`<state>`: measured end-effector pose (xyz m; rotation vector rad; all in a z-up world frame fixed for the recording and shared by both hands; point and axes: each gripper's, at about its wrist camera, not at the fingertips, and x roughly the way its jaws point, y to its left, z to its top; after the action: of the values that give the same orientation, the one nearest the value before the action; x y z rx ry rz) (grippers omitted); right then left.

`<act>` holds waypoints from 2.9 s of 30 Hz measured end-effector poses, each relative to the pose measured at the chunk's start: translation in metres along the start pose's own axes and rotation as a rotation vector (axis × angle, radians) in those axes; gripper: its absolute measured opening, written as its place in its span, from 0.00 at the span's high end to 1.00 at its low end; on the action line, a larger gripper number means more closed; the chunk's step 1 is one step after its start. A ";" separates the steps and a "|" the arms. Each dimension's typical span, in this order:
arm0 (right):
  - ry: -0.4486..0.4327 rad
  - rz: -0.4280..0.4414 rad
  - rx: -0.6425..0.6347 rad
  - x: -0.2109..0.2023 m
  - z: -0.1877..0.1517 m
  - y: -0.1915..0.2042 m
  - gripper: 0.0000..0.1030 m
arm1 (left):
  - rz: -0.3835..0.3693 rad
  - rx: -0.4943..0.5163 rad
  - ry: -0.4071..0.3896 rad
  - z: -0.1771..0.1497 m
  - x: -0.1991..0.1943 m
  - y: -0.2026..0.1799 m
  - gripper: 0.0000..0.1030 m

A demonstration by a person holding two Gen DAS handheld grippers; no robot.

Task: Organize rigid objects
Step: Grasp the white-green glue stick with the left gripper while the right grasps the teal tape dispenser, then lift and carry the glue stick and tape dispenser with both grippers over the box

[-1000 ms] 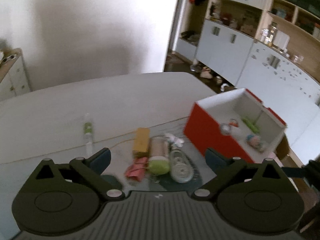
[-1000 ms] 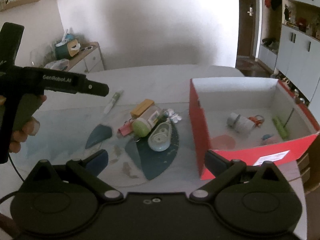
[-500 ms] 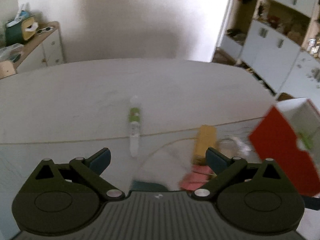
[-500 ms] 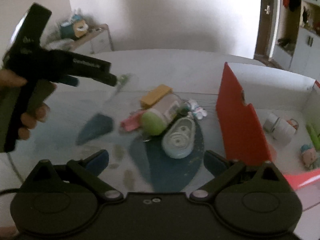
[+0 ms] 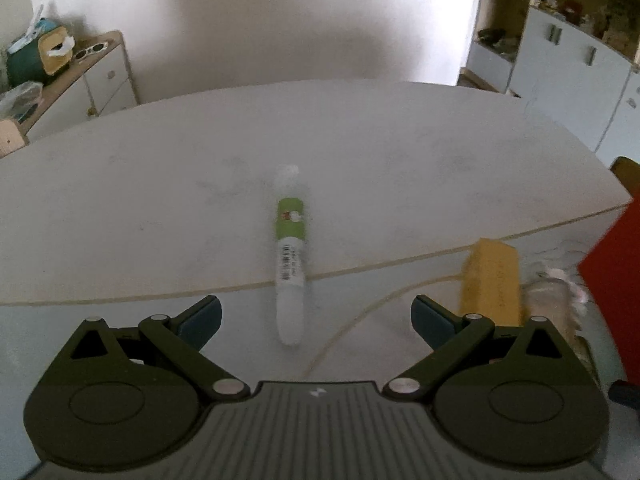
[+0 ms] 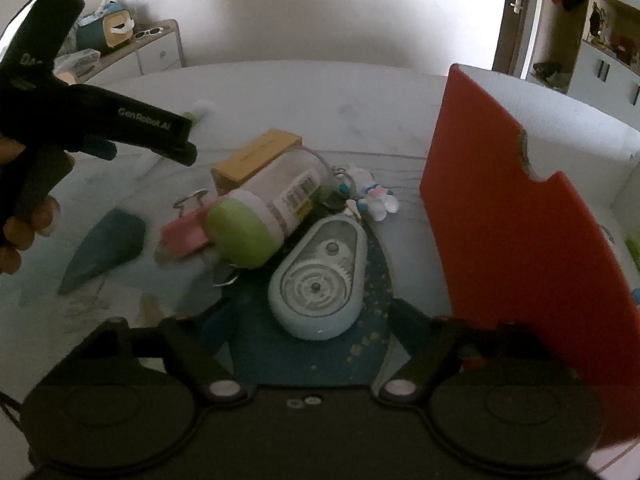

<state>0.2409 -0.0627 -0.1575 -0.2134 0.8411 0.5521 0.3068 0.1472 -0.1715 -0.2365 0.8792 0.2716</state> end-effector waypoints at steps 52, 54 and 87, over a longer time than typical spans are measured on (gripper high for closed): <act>-0.049 0.017 0.113 -0.087 -0.003 -0.006 0.50 | -0.078 0.059 -0.041 -0.012 -0.025 0.003 0.83; -0.054 0.020 0.118 -0.097 -0.004 -0.006 0.50 | -0.106 0.039 -0.031 -0.015 -0.033 0.006 0.83; -0.185 -0.047 0.137 -0.202 -0.005 -0.116 0.50 | -0.413 0.183 -0.155 -0.027 -0.203 -0.109 0.83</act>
<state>0.1924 -0.2384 -0.0124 -0.0549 0.6890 0.4605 0.2003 0.0088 -0.0192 -0.2178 0.6785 -0.1734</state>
